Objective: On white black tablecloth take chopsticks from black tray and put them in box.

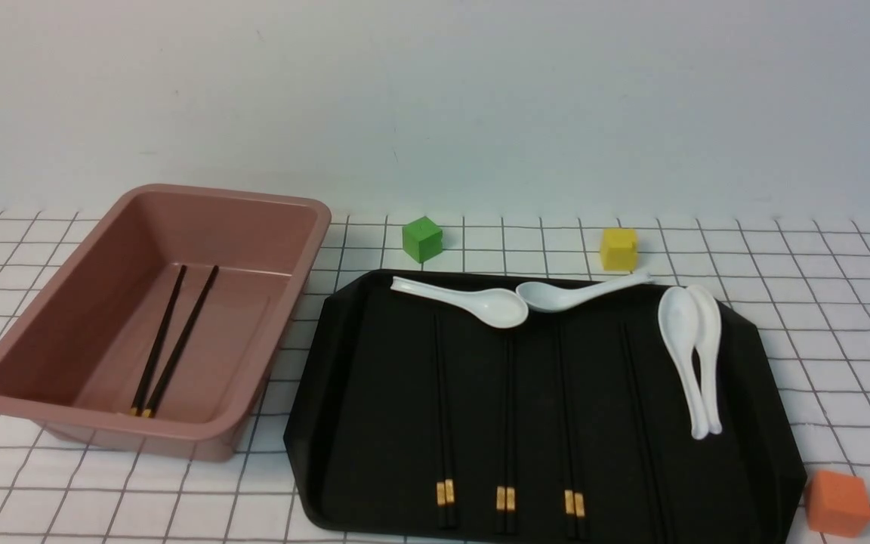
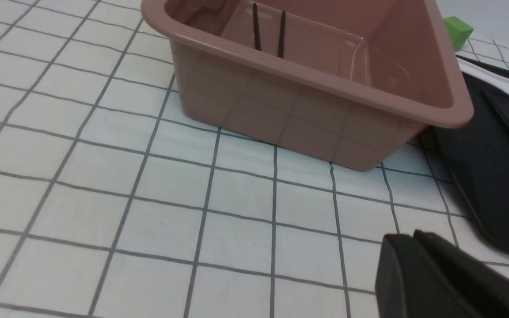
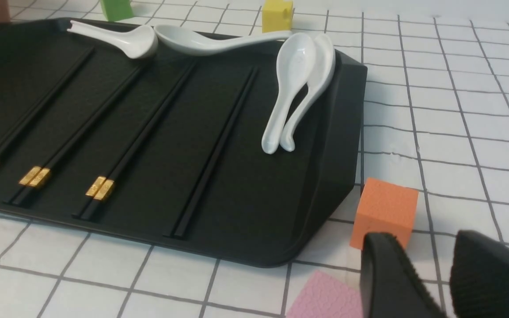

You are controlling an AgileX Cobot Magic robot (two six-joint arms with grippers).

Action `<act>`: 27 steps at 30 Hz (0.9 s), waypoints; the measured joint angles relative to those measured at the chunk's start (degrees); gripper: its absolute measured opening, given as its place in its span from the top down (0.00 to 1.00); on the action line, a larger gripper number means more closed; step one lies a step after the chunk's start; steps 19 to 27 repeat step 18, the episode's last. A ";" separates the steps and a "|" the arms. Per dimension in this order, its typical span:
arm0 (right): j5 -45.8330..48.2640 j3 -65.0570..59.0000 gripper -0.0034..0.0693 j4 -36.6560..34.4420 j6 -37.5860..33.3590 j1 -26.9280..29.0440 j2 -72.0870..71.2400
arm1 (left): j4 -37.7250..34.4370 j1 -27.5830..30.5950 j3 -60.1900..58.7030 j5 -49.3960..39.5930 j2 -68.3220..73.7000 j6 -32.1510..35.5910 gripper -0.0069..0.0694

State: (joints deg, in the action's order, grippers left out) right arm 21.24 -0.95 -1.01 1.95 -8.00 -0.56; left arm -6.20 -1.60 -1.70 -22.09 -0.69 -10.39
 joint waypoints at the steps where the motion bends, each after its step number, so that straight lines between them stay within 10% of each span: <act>1: 0.00 0.00 0.62 0.00 0.00 0.00 0.00 | 0.00 0.00 0.00 0.00 0.00 -0.01 0.87; 27: 0.00 0.00 0.62 0.00 0.00 0.00 0.00 | 0.00 0.00 0.00 0.00 0.00 -0.01 0.86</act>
